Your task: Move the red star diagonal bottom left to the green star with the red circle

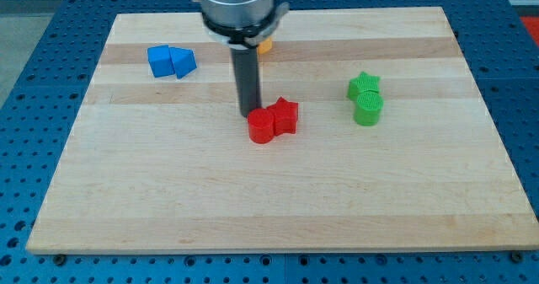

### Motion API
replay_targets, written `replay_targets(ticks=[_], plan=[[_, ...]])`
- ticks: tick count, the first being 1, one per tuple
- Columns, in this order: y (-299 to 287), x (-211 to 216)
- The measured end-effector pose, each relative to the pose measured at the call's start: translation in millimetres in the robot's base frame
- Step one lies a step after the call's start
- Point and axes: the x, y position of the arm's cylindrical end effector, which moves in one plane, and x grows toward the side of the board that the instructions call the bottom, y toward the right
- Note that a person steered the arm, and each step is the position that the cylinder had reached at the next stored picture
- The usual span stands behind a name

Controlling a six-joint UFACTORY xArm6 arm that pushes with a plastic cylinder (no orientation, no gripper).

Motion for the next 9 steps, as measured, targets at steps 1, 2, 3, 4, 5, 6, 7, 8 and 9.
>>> replay_targets(ticks=[1,2,3,4,5,6,7,8,9], plan=[[11,0],[-23,-3],[-51,-6],[-84,-8],[-134,-13],[-189,-11],[-223,11],[-218,35],[-184,47]])
